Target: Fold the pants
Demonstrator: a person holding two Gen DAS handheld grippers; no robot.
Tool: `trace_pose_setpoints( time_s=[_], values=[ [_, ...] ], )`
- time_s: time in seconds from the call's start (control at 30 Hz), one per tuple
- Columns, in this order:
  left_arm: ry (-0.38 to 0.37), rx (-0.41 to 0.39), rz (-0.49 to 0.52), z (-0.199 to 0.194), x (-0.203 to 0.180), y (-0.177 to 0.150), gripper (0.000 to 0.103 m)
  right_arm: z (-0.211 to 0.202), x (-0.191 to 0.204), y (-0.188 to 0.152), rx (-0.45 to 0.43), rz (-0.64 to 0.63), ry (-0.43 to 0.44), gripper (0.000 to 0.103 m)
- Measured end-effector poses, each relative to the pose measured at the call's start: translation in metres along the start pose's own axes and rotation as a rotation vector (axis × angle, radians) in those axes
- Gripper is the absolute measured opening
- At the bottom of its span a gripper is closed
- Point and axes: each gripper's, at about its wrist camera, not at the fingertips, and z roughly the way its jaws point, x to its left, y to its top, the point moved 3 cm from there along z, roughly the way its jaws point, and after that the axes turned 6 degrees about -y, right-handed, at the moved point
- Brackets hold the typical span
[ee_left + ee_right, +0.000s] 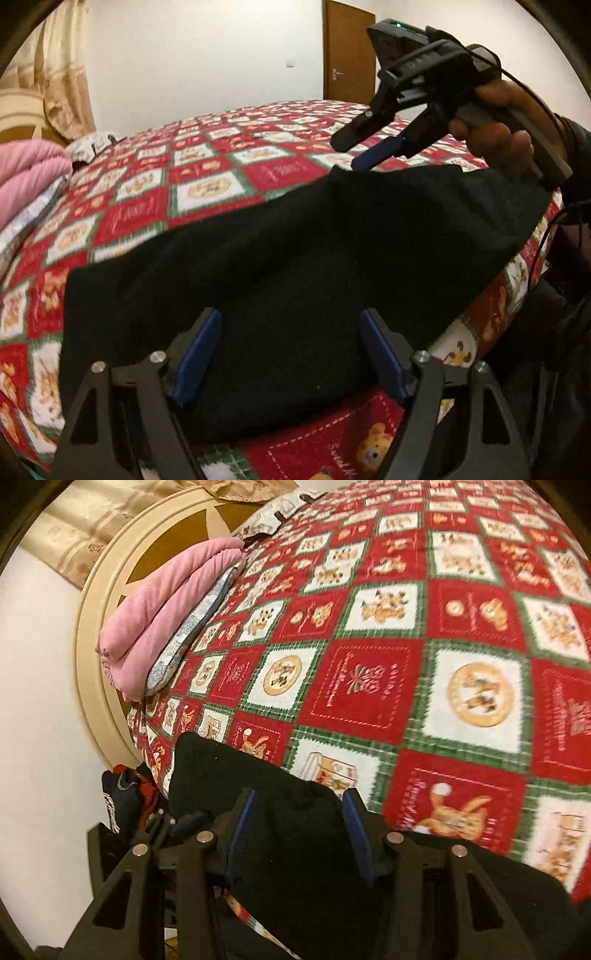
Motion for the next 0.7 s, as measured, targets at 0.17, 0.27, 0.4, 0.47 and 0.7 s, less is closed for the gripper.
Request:
trace_pose_setpoints(
  time_s=[0.17,0.27,0.4,0.47,0.7],
  values=[
    [0.003,-0.010,-0.009,0.000,-0.005,-0.004,0.083,0.016,-0.004,0.002,0.032,0.036,-0.042,0.050],
    [0.009,-0.012,-0.009,0.001,-0.007,-0.005,0.083,0.024,-0.010,0.002,0.052,0.080,-0.015,0.030],
    [0.015,-0.007,0.005,0.000,-0.007,-0.007,0.085,0.019,-0.012,0.002,0.005,0.108,0.031,0.011],
    [0.021,-0.002,0.017,0.002,-0.008,-0.008,0.086,0.009,-0.012,0.004,-0.043,0.107,0.037,0.009],
    [0.027,-0.009,0.037,0.002,-0.012,-0.011,0.092,-0.014,-0.013,0.018,-0.154,0.056,-0.080,0.000]
  ],
)
